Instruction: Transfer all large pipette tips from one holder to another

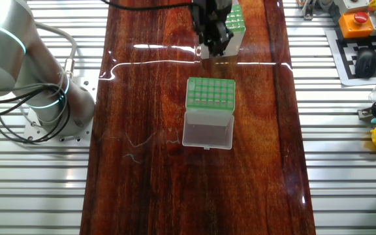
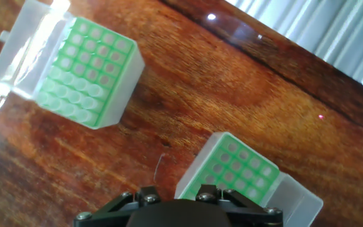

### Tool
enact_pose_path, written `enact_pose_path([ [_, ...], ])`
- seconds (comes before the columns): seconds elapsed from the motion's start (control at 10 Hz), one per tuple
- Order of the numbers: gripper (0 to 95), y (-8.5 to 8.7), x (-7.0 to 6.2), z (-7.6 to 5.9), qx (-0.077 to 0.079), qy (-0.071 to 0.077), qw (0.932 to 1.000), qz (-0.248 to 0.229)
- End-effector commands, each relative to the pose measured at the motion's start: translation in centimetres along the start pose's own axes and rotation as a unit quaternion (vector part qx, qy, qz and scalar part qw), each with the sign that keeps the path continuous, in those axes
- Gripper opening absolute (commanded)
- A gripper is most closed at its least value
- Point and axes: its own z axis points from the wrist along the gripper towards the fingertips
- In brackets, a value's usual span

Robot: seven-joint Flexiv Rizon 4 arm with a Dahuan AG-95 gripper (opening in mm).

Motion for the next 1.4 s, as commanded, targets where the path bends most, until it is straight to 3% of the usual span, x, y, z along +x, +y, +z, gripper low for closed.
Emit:
enact_pose_path([
  [0.1, 38.0, -1.74, 0.71, 1.29, -0.001, 0.010, 0.9999, -0.005],
  [0.3, 38.0, -1.62, 1.06, 1.71, 0.000, 0.010, 0.9999, 0.005],
  [0.6, 38.0, -1.62, 1.06, 1.71, -0.006, -0.003, 0.9999, 0.010],
  [0.9, 38.0, -1.62, 1.06, 1.71, 0.000, 0.001, 1.0000, -0.004],
  [1.4, 38.0, -1.61, 1.09, 1.73, -0.002, 0.006, 0.9999, 0.015],
])
